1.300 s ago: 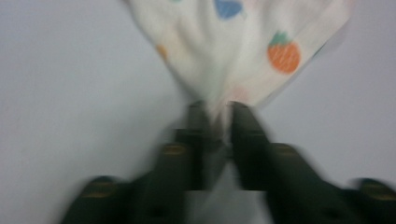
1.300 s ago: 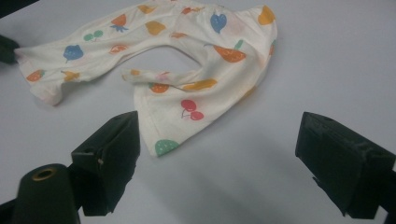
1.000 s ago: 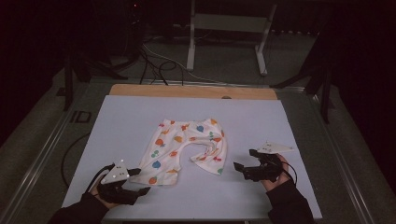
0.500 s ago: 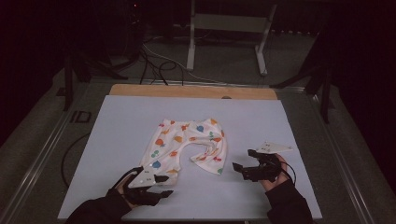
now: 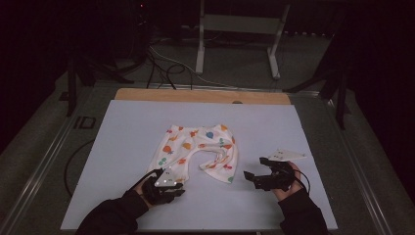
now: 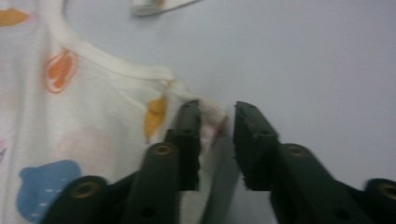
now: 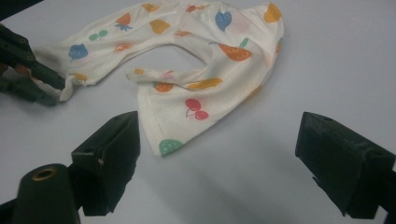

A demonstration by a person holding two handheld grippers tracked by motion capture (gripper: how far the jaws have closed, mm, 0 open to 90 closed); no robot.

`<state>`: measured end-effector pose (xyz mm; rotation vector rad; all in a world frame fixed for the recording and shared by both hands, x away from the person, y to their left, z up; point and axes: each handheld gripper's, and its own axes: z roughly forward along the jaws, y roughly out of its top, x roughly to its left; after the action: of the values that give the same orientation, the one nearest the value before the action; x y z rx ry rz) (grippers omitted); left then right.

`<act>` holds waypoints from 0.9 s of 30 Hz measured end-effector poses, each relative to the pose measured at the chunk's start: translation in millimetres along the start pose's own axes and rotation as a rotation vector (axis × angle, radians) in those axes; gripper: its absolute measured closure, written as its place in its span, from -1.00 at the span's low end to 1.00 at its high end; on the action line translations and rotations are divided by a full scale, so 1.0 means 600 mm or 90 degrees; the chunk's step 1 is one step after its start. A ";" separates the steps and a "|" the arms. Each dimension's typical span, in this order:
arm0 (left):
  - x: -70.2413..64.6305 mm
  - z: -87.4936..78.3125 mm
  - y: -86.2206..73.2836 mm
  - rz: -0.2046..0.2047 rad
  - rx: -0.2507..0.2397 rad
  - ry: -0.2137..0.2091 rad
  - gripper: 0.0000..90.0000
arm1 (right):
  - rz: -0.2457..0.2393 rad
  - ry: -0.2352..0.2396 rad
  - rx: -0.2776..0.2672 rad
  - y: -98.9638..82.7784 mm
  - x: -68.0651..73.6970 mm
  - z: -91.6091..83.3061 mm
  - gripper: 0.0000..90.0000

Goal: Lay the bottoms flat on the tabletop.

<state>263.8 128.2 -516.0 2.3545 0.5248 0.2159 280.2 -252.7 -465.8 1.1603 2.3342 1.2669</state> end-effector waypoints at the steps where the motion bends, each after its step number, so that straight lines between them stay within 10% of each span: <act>1: 0.000 0.000 0.001 0.002 0.002 0.010 0.84 | -0.002 -0.001 0.002 0.000 0.001 0.001 -0.69; 23: -0.046 -0.008 0.019 0.048 -0.016 -0.071 0.99 | -0.007 0.007 0.000 0.001 0.004 0.000 -0.69; 27: -0.040 -0.011 0.015 0.032 -0.037 -0.077 0.67 | -0.007 0.008 0.002 0.001 0.006 0.000 -0.69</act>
<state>243.1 115.7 -505.2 2.3090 0.3971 0.1096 278.3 -249.9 -465.0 1.1412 2.3485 1.2713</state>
